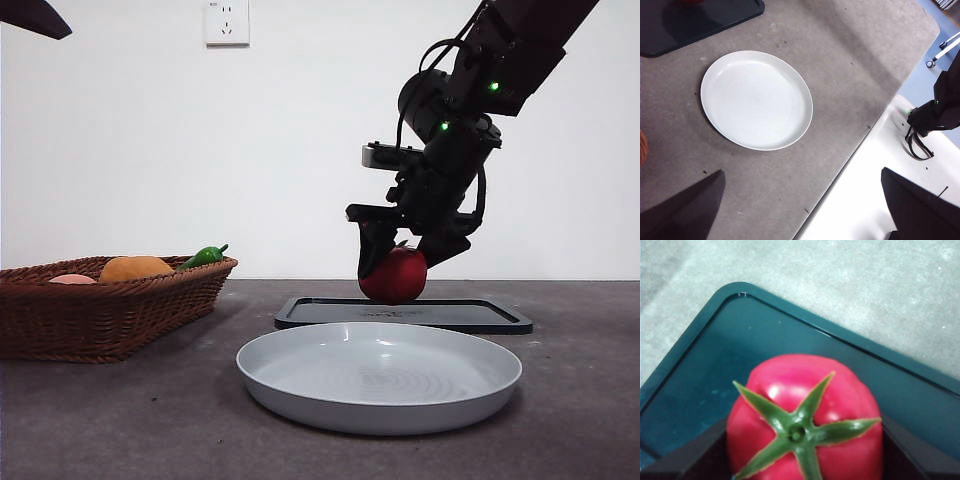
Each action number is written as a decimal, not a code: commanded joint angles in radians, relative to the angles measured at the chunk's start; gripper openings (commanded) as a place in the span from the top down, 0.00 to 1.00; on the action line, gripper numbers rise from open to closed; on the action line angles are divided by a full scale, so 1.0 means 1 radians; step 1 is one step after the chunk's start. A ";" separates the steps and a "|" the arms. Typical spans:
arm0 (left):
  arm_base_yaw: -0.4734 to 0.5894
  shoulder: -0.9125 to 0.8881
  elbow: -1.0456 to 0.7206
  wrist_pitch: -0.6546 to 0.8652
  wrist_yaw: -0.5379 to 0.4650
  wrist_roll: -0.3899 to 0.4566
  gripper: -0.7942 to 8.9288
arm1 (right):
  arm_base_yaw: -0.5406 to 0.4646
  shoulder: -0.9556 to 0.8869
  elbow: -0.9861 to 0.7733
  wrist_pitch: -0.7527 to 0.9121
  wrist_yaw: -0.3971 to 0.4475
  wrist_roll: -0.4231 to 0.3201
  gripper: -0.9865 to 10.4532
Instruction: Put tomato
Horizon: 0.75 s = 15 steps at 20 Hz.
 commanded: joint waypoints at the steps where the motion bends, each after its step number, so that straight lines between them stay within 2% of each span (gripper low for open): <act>1: -0.005 0.006 0.015 0.010 0.006 0.011 0.41 | 0.003 0.042 0.024 0.005 -0.002 -0.009 0.77; 4: -0.005 0.006 0.015 0.009 0.006 0.011 0.41 | 0.003 0.045 0.024 0.001 -0.002 -0.009 0.73; 10: -0.005 0.006 0.015 0.009 0.006 0.011 0.41 | 0.005 0.045 0.027 -0.014 -0.010 -0.007 0.46; 15: -0.005 0.006 0.015 0.009 0.006 0.011 0.41 | 0.004 0.000 0.029 -0.034 -0.008 0.005 0.45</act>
